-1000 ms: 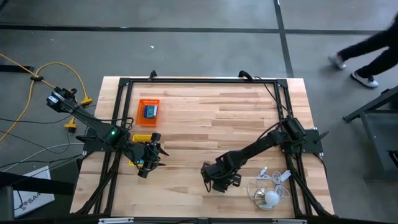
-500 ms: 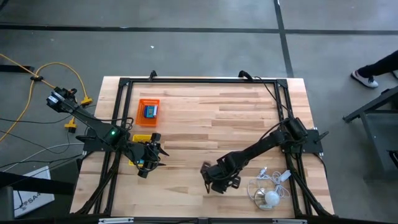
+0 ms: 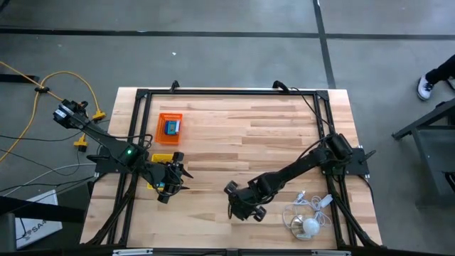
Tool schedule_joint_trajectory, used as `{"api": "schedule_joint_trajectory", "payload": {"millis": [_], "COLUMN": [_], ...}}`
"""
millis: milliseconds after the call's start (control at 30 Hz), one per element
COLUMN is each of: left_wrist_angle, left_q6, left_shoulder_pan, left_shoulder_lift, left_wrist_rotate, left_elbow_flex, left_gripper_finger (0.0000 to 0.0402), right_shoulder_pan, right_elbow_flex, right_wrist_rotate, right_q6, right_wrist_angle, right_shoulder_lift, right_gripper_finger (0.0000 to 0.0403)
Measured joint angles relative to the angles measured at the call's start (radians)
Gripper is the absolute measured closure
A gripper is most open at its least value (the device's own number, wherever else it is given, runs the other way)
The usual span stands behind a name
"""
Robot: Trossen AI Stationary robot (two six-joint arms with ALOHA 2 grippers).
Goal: Pick & Place Office items
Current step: Put the blue charger adapter into the yellow basket
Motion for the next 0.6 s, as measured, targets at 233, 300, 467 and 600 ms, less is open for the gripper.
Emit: {"api": "schedule_joint_trajectory", "payload": {"millis": [233, 300, 467, 600], "left_wrist_angle": [0.0, 0.0, 0.0, 0.004], "left_q6": [0.0, 0.0, 0.0, 0.0], "left_shoulder_pan": [0.0, 0.0, 0.0, 0.0], "left_shoulder_lift": [0.0, 0.0, 0.0, 0.0], "left_wrist_rotate": [0.0, 0.0, 0.0, 0.0], "left_elbow_flex": [0.0, 0.0, 0.0, 0.0], "left_gripper_finger": [0.0219, 0.0219, 0.0219, 0.0219], "right_shoulder_pan": [0.008, 0.016, 0.034, 0.033], "right_elbow_flex": [0.0, 0.0, 0.0, 0.0], "right_wrist_rotate": [0.011, 0.038, 0.091, 0.12], "right_q6": [0.106, 0.109, 0.135, 0.266], "right_wrist_angle": [0.031, 0.029, 0.039, 0.075], "right_shoulder_lift": [-0.002, -0.007, -0.043, -0.079], "right_gripper_finger": [0.0284, 0.0282, 0.0283, 0.0284]}}
